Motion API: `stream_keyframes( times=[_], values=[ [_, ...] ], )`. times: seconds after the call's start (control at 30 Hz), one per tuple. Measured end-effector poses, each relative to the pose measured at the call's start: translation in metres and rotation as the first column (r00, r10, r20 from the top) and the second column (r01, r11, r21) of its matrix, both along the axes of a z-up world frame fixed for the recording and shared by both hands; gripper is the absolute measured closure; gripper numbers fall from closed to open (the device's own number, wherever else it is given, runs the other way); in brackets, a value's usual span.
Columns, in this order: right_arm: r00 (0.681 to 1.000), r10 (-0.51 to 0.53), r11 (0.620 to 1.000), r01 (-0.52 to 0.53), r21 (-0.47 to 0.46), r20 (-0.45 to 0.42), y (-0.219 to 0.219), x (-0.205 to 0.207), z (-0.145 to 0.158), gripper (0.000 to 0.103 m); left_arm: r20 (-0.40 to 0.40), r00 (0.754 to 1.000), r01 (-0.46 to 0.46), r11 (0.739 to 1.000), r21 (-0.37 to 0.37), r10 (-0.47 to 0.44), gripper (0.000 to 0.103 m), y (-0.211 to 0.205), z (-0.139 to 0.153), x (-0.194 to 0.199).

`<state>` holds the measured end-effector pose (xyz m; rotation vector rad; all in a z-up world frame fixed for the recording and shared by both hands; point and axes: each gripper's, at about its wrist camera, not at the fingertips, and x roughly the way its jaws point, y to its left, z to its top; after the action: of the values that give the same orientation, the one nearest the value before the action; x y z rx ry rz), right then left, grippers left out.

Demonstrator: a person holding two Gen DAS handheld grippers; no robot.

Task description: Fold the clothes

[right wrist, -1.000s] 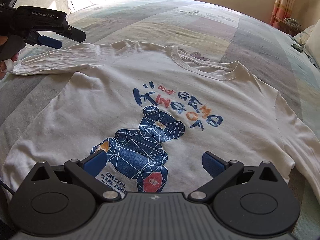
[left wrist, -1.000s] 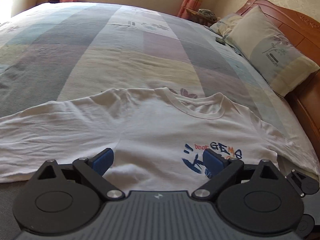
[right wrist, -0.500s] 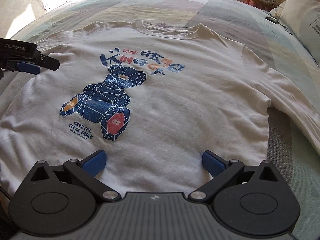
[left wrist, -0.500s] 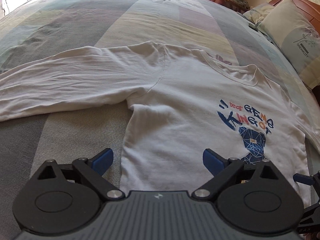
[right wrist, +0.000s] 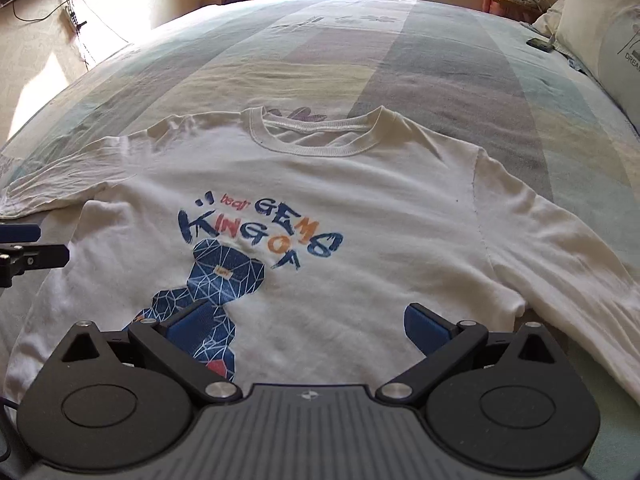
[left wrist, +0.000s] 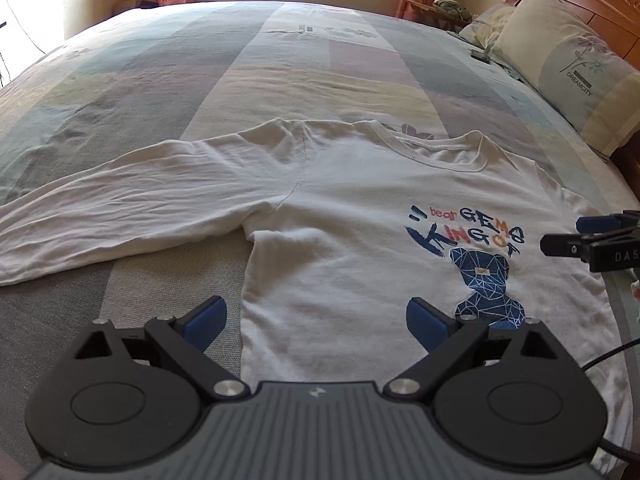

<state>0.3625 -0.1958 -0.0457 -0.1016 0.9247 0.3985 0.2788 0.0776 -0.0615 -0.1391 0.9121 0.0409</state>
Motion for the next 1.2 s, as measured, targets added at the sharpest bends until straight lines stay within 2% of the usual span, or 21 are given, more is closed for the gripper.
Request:
stream_keyframes(
  times=[0.1,0.2,0.37,0.4,0.5,0.57,0.63,0.7,0.8,0.9,1.07,1.2],
  values=[
    [0.998,-0.007,1.0,0.009,-0.03,0.056,0.01,0.038,0.002,0.0,-0.009,1.0,-0.02,1.0,0.022,0.02,0.007,0.01,-0.002,-0.005],
    [0.997,-0.034,0.998,0.038,-0.052,0.069,0.019,0.076,-0.006,0.0,-0.012,0.999,-0.037,0.999,0.03,0.037,0.007,0.021,-0.003,-0.01],
    [0.996,-0.094,0.991,0.094,-0.1,0.002,0.033,0.137,-0.04,0.0,-0.021,0.998,-0.062,0.998,0.027,0.063,0.007,0.037,-0.006,-0.015],
    [0.994,-0.104,0.989,0.102,-0.112,-0.018,0.035,0.144,-0.048,0.0,-0.021,0.998,-0.062,0.998,0.027,0.063,0.007,0.039,-0.007,-0.015],
    [0.995,-0.096,0.989,0.098,-0.113,0.027,0.037,0.155,-0.052,0.0,-0.016,0.998,-0.057,0.998,0.029,0.058,0.007,0.045,-0.006,-0.014],
    [0.994,-0.106,0.988,0.108,-0.11,0.018,0.036,0.167,-0.05,0.0,-0.009,0.998,-0.061,0.998,0.03,0.062,0.007,0.048,-0.006,-0.014],
    [0.987,-0.161,0.979,0.158,-0.126,-0.018,0.036,0.178,-0.045,0.0,-0.002,0.997,-0.073,0.997,0.033,0.073,0.007,0.053,-0.005,-0.014],
    [0.986,-0.16,0.983,0.157,-0.097,-0.034,0.044,0.176,-0.033,0.0,0.004,0.996,-0.09,0.995,0.039,0.09,0.007,0.06,-0.005,-0.015],
    [0.998,-0.044,0.999,0.044,-0.015,-0.041,0.073,0.158,-0.014,0.0,0.01,0.992,-0.123,0.992,0.043,0.122,0.007,0.069,-0.004,-0.017],
    [0.991,0.116,0.992,-0.111,0.058,-0.071,0.115,0.143,-0.004,0.0,0.022,0.988,-0.155,0.987,0.043,0.154,0.007,0.08,-0.002,-0.021],
    [0.933,0.354,0.925,-0.34,0.168,-0.06,0.179,0.127,-0.003,0.0,0.036,0.977,-0.212,0.976,0.051,0.21,0.007,0.099,0.003,-0.031],
    [0.893,0.443,0.882,-0.419,0.217,-0.078,0.222,0.13,-0.013,0.0,0.037,0.965,-0.261,0.965,0.036,0.26,0.007,0.12,0.0,-0.037]
  ],
)
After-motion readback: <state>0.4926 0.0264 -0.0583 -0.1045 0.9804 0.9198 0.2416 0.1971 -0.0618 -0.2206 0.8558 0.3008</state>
